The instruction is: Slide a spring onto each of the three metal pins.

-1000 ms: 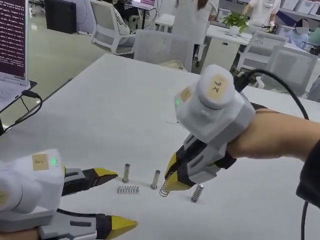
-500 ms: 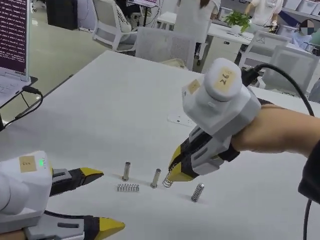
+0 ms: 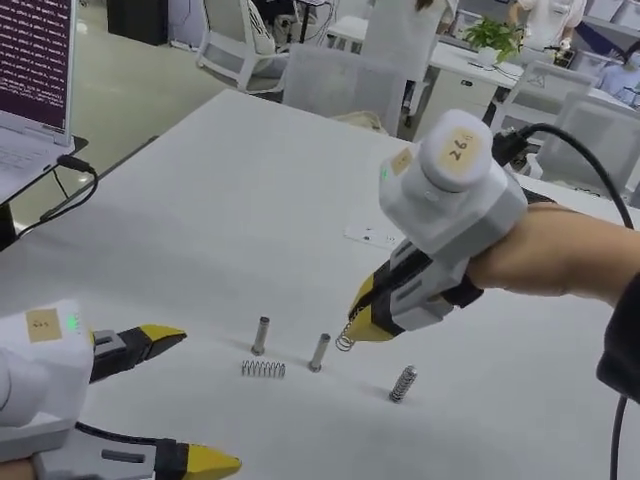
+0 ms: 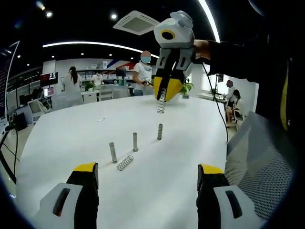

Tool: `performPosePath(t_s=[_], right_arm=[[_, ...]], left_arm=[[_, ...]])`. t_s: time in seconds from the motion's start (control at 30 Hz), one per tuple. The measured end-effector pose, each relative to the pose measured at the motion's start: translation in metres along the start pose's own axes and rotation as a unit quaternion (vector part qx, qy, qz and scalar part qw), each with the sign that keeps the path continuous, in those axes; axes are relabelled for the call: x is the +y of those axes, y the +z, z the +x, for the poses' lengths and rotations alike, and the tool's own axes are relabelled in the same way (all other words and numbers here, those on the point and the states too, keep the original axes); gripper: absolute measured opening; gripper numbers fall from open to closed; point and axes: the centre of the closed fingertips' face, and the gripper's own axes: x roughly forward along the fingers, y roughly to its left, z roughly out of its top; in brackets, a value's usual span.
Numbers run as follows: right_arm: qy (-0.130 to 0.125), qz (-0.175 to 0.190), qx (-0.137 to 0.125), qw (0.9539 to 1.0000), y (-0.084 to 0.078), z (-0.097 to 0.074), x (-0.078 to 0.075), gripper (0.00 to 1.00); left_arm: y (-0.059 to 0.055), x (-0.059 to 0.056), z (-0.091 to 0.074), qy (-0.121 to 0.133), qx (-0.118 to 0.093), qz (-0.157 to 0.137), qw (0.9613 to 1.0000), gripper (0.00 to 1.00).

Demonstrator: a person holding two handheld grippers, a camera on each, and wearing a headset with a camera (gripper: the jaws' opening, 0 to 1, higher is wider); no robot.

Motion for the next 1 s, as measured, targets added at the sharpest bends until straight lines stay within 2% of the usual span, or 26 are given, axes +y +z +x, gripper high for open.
performPosePath(t_s=[0.33, 0.63, 1.0], right_arm=[[-0.004, 0.007, 0.01, 0.9999, -0.003, 0.009, -0.013, 0.07], [-0.006, 0.016, 0.017, 0.9997, -0.006, 0.019, -0.027, 0.07], [-0.004, 0.025, 0.03, 0.9992, -0.011, 0.042, -0.044, 0.07]], left_arm=[[-0.007, 0.002, -0.001, -0.001, 0.0, -0.009, 1.0, 0.9], [-0.012, 0.004, -0.001, 0.0, 0.004, -0.013, 0.9999, 0.91], [-0.017, 0.005, 0.001, -0.002, 0.013, -0.012, 0.9998, 0.91]])
